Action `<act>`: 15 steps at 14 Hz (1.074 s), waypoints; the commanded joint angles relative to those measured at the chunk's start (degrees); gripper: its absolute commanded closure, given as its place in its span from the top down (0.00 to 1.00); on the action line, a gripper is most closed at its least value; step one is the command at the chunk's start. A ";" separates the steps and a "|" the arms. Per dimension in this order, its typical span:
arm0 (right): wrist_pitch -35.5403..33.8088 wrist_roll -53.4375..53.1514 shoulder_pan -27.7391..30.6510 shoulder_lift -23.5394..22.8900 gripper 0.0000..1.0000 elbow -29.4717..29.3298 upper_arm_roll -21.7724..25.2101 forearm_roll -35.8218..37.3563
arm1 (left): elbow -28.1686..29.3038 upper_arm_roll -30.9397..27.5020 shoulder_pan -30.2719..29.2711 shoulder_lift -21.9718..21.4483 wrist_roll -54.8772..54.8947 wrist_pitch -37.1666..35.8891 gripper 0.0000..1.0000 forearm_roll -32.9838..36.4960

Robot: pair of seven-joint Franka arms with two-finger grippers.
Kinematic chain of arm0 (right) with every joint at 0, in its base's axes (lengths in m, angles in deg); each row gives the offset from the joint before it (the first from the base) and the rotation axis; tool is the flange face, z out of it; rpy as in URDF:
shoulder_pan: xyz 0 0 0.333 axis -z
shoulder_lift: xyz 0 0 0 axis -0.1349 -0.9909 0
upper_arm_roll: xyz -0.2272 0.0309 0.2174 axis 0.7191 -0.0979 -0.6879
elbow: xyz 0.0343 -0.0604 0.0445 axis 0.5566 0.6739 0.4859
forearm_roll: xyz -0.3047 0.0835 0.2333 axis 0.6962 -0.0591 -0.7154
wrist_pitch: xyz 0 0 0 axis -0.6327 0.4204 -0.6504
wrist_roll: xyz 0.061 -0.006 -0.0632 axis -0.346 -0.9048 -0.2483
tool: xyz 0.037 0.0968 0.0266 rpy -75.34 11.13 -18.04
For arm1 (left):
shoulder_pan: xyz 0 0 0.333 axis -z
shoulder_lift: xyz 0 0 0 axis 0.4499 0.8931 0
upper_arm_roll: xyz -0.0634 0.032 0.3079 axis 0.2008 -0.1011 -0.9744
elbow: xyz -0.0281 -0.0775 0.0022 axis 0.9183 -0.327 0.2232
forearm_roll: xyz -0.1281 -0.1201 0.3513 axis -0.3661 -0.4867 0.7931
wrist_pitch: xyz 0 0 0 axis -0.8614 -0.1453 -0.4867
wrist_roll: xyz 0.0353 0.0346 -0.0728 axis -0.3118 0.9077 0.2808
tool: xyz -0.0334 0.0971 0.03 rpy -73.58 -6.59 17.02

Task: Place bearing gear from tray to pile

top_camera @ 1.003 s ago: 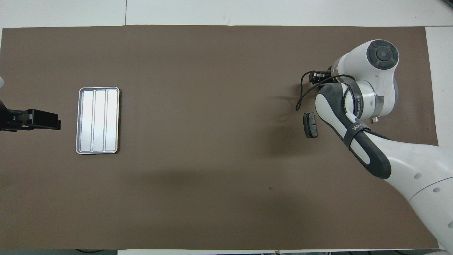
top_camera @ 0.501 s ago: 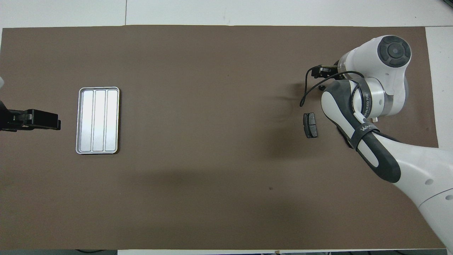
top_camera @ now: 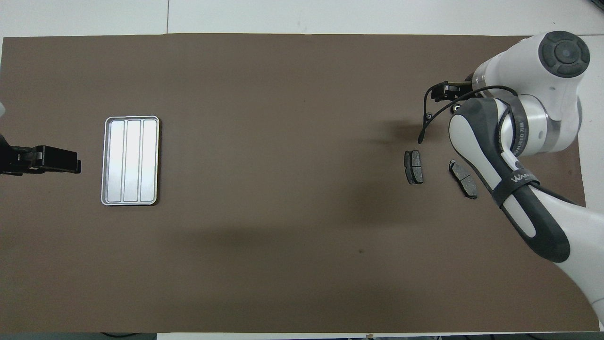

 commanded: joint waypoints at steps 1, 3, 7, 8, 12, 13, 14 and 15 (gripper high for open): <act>-11.17 2.91 0.84 9.62 1.00 1.46 -0.78 -0.98 | 0.15 -0.62 0.62 -0.18 0.07 -0.72 1.00 -0.76; -20.31 3.09 0.75 16.12 1.00 1.46 -0.78 -0.98 | 0.15 -0.62 0.62 -0.18 0.07 -0.72 1.00 -0.76; -31.49 8.96 2.50 25.19 1.00 1.38 -0.61 -4.75 | 0.15 -0.62 0.62 -0.18 0.07 -0.72 1.00 -0.76; -33.34 8.98 2.51 26.95 1.00 1.29 -0.61 -4.84 | 0.15 -0.62 0.54 -0.18 0.07 -0.72 1.00 -0.76; -41.69 8.63 2.42 28.28 1.00 -2.40 -0.96 -4.84 | 0.15 -0.62 0.62 -0.18 0.07 -0.72 1.00 -0.76; -41.80 8.63 2.42 28.20 1.00 -2.32 -0.96 -4.84 | 0.15 -0.62 0.62 -0.18 0.07 -0.72 1.00 -0.76; -41.63 8.54 2.34 28.19 1.00 -1.88 -0.96 -4.84 | 0.15 -0.62 0.62 -0.09 0.07 -0.72 1.00 -0.76; -41.80 8.45 2.34 28.19 1.00 -1.88 -0.96 -4.76 | 0.15 -0.62 0.62 -0.18 0.07 -0.72 1.00 -0.76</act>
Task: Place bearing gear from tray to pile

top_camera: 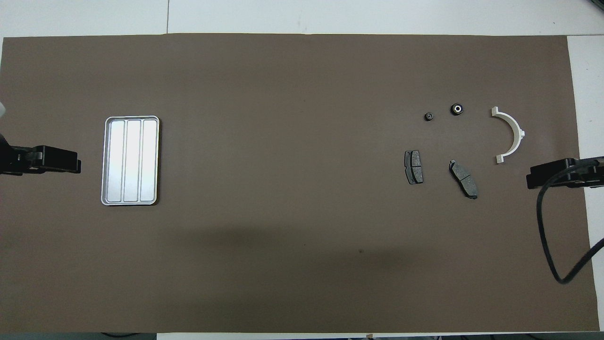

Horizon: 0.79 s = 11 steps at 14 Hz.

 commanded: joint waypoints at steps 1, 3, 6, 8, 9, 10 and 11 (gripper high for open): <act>-0.56 0.97 1.03 -0.58 1.00 -0.38 -0.59 -0.74 | 0.14 -0.62 0.62 -0.18 0.07 -0.72 1.00 -0.76; 0.66 1.05 1.21 -0.84 1.00 -0.38 -0.59 -0.30 | 0.14 -0.62 0.62 -0.18 0.07 -0.72 1.00 -0.76; 1.20 1.06 1.91 -0.93 1.00 -0.38 -0.68 -0.21 | 0.14 -0.62 0.62 -0.18 0.07 -0.72 1.00 -0.76; 2.08 1.14 1.91 -1.11 1.00 -0.21 -0.68 -0.30 | 0.14 -0.62 0.62 -0.18 0.07 -0.72 1.00 -0.76; 2.17 1.06 1.91 -1.11 1.00 -0.12 -0.68 -0.21 | 0.14 -0.62 0.62 -0.18 0.07 -0.72 1.00 -0.76; 2.08 1.05 1.91 -1.11 1.00 -0.12 -0.68 -0.21 | 0.14 -0.62 0.62 -0.18 0.07 -0.72 1.00 -0.76; 2.08 1.14 2.00 -1.11 1.00 -0.12 -0.68 -0.21 | 0.14 -0.62 0.54 -0.18 0.07 -0.72 1.00 -0.76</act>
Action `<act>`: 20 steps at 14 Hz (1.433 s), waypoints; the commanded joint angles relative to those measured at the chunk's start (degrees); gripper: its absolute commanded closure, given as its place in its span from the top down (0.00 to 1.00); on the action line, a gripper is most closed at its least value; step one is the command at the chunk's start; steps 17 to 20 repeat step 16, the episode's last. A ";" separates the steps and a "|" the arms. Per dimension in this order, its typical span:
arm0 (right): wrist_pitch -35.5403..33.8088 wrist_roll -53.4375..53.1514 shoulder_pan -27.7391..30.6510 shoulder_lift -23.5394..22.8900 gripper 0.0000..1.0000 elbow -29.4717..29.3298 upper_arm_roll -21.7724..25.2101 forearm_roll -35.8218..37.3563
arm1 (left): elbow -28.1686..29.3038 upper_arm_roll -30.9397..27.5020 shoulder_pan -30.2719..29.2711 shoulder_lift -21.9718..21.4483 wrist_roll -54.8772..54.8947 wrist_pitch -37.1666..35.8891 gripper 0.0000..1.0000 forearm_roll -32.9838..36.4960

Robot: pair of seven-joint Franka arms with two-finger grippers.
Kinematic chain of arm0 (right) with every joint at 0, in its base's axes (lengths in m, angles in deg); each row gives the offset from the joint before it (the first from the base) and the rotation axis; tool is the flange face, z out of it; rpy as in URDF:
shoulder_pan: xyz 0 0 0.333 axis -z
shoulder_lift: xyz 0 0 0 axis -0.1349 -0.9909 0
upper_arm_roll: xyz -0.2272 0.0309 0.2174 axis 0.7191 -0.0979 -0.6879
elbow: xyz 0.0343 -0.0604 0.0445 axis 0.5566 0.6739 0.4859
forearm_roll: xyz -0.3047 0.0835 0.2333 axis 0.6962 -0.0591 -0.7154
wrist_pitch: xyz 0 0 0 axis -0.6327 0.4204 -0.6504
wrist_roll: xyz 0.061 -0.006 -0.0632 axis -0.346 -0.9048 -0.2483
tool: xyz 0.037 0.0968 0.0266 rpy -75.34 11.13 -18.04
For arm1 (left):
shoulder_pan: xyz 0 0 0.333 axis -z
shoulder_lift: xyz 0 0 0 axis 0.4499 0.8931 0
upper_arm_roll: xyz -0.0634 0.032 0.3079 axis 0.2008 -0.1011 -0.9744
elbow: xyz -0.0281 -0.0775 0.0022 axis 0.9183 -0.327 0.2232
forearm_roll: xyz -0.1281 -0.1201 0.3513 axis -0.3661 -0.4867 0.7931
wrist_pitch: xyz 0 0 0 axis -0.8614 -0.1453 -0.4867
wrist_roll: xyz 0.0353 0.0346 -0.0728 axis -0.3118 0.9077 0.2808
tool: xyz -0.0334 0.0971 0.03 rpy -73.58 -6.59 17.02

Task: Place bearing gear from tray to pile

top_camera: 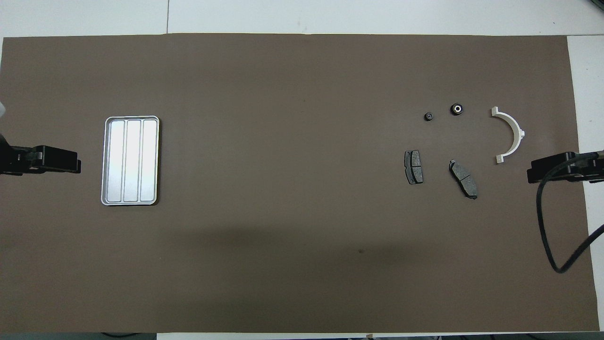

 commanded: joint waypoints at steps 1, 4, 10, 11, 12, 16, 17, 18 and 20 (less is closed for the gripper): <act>0.89 1.14 1.18 -0.26 1.00 -0.13 -0.66 -0.04 | 0.14 -0.62 0.54 -0.18 0.07 -0.72 1.00 -0.76; 3.25 1.32 1.00 -0.35 1.00 -0.13 -0.75 2.06 | 0.14 -0.62 0.62 -0.09 0.07 -0.72 1.00 -0.76; 3.44 1.05 0.65 -0.26 1.00 -0.04 -0.75 2.07 | 0.14 -0.62 0.54 -0.09 0.07 -0.72 1.00 -0.76; 3.27 0.97 0.30 -0.18 1.00 -0.04 -0.75 1.98 | 0.14 -0.62 0.62 -0.18 0.07 -0.72 1.00 -0.76; 3.18 0.97 0.30 -0.18 1.00 -0.04 -0.75 1.98 | 0.14 -0.62 0.62 -0.18 0.07 -0.72 1.00 -0.76; 3.09 0.97 0.21 -0.18 1.00 -0.04 -0.67 1.98 | 0.14 -0.62 0.62 -0.18 0.07 -0.72 1.00 -0.76; 3.09 0.97 0.21 -0.18 1.00 -0.04 -0.67 1.98 | 0.14 -0.62 0.62 -0.18 0.07 -0.72 1.00 -0.76; 3.09 0.97 0.21 -0.18 1.00 -0.04 -0.67 1.98 | 0.14 -0.62 0.62 -0.18 0.07 -0.72 1.00 -0.76; 3.09 0.97 0.21 -0.18 1.00 -0.04 -0.67 1.98 | 0.14 -0.62 0.62 -0.18 0.07 -0.72 1.00 -0.76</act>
